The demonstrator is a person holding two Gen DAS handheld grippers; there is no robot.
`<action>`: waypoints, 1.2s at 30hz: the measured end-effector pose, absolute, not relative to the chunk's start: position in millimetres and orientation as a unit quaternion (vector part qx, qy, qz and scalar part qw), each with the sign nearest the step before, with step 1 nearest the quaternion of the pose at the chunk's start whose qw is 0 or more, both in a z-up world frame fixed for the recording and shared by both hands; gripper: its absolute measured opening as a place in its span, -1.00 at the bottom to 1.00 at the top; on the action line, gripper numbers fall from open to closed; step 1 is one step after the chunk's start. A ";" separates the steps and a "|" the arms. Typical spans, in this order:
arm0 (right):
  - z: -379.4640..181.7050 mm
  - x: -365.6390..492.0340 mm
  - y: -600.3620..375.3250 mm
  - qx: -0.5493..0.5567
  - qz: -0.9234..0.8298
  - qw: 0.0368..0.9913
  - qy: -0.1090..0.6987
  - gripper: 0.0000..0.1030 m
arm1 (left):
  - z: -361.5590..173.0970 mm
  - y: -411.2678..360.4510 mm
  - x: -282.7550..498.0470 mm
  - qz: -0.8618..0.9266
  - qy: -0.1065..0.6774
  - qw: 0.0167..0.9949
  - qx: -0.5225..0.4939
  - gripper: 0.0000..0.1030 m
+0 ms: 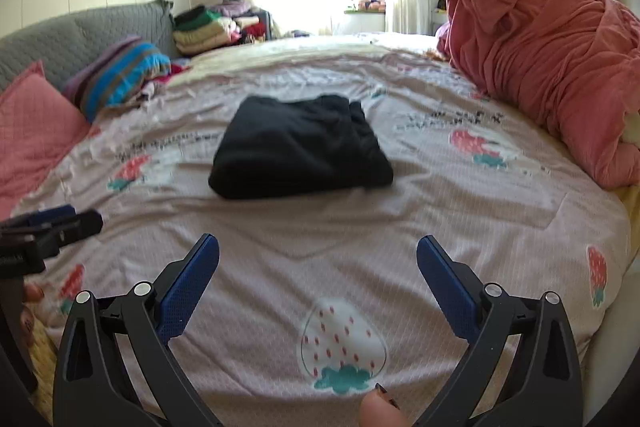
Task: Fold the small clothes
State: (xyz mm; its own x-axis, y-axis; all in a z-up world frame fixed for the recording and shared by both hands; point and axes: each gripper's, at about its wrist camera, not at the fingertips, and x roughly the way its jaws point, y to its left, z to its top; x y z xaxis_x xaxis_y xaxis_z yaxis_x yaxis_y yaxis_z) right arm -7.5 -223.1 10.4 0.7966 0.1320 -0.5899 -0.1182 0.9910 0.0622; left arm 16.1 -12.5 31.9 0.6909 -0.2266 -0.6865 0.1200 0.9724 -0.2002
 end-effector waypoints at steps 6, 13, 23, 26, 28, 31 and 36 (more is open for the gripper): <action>-3.1 -3.1 -221.0 -0.001 0.056 0.943 0.328 0.91 | 22.1 -9.6 20.3 -0.092 0.399 0.909 -0.081 0.82; -6.4 1.6 -221.0 0.003 0.058 0.941 0.333 0.91 | 20.0 -9.7 20.5 -0.083 0.403 0.908 -0.078 0.82; -3.5 3.3 -219.5 0.004 0.061 0.941 0.334 0.91 | 22.4 -9.8 19.0 -0.072 0.399 0.912 -0.068 0.82; -3.4 3.4 -219.3 0.003 0.060 0.941 0.333 0.91 | 22.2 -11.2 19.0 -0.065 0.400 0.912 -0.061 0.82; -2.9 3.0 -219.9 0.002 0.059 0.941 0.333 0.91 | 21.9 -11.6 19.2 -0.063 0.401 0.912 -0.058 0.82; -3.5 3.4 -220.2 0.001 0.058 0.940 0.336 0.91 | 21.7 -11.9 19.2 -0.062 0.402 0.912 -0.057 0.82; -3.7 3.1 -220.5 0.001 0.057 0.940 0.336 0.91 | 21.6 -12.1 19.3 -0.060 0.403 0.912 -0.057 0.82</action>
